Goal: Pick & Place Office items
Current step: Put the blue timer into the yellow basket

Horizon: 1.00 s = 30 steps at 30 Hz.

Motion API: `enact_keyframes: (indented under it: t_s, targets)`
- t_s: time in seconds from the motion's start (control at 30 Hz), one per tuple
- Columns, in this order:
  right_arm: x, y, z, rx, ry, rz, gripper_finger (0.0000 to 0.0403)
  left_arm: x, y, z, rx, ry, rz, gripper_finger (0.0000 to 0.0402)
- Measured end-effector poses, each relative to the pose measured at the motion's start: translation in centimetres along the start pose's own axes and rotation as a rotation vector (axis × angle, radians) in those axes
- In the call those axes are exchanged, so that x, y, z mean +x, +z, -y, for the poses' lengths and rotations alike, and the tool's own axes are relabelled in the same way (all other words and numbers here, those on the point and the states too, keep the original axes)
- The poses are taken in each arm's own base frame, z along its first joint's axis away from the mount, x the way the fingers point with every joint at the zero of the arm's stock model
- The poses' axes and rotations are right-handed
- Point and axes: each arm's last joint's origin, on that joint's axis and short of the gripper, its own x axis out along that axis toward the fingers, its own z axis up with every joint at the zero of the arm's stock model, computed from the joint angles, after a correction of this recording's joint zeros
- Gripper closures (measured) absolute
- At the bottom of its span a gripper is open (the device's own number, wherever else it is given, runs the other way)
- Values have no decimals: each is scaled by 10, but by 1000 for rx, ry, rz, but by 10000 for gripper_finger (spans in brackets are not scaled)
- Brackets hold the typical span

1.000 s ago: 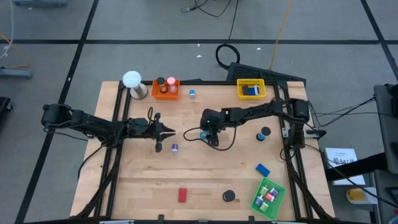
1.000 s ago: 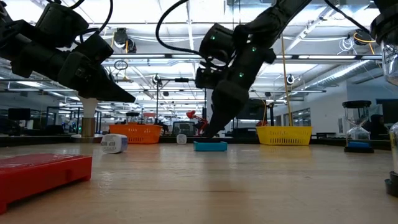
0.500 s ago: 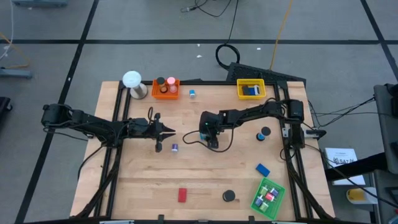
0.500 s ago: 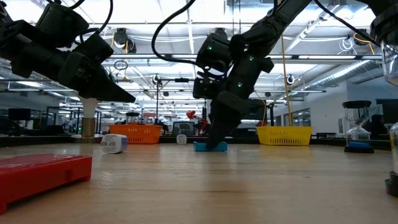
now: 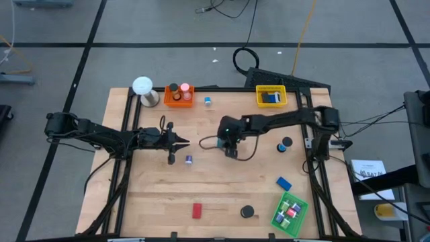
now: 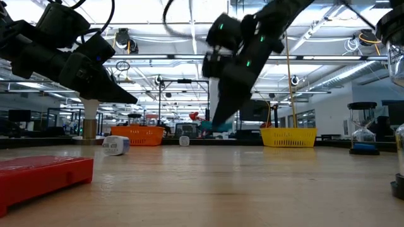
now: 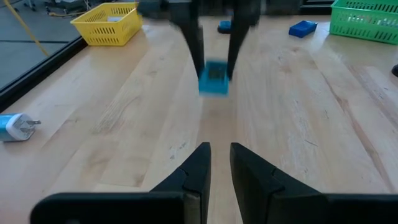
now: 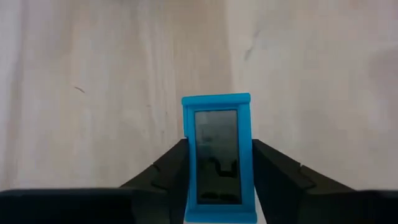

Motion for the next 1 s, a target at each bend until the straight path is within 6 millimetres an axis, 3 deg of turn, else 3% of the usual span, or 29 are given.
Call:
enact_keyframes:
  t_s: [0.3,0.5,0.7,1.0]
  targets:
    - [-115,6,-9,136,-245,159,265,0,0,0,0,0,0,337]
    - [-175,-10,11,346,-392,236,261,0,0,0,0,0,-1,336]
    - [-199,-25,49,495,-534,240,262,0,0,0,0,0,-1,337]
    - [-204,-46,116,665,-691,177,257,0,0,0,0,0,0,336]
